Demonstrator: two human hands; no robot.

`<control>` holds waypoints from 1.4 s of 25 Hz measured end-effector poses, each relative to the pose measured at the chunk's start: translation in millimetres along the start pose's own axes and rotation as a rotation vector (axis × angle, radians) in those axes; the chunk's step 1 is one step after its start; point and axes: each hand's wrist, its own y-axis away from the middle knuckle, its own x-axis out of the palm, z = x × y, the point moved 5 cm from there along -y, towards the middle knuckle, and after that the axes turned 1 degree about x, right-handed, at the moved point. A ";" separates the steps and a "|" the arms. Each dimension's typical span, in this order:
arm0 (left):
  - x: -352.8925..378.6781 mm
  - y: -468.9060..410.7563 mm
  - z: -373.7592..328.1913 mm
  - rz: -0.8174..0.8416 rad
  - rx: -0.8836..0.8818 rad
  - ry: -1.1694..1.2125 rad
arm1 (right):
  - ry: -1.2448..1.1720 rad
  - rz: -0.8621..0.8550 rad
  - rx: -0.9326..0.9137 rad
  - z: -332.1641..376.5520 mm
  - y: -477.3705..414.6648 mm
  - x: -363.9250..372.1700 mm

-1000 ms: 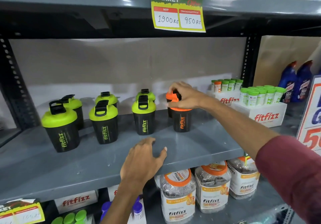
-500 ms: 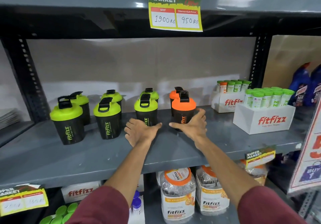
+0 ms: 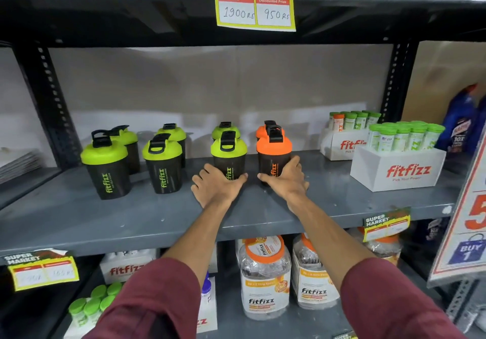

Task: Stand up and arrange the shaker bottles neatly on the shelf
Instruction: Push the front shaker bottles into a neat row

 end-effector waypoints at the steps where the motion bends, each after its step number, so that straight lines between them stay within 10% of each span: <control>1: -0.2 0.2 0.1 -0.002 -0.002 0.000 | 0.011 0.000 0.001 0.0 0.5 -0.4; 9: -22.0 21.3 7.2 0.042 -0.029 0.245 | 0.103 -0.099 0.000 9.0 22.8 -16.7; 12: -43.4 36.4 27.3 0.029 0.112 0.550 | 0.034 -0.343 -0.376 43.3 60.0 -21.3; 16: -94.6 20.9 92.3 -0.174 0.147 0.613 | -0.226 -0.182 -0.758 102.4 122.0 21.8; 21: -150.9 -37.1 187.5 -0.427 -0.234 0.475 | -0.420 0.087 -0.491 156.8 133.0 114.5; 26: -157.3 -74.5 214.6 -0.240 -0.295 0.313 | -0.326 0.068 0.050 156.7 115.7 168.4; 35: -141.2 -91.1 211.7 -0.069 -0.253 0.085 | 0.013 -0.048 0.117 162.9 110.1 192.0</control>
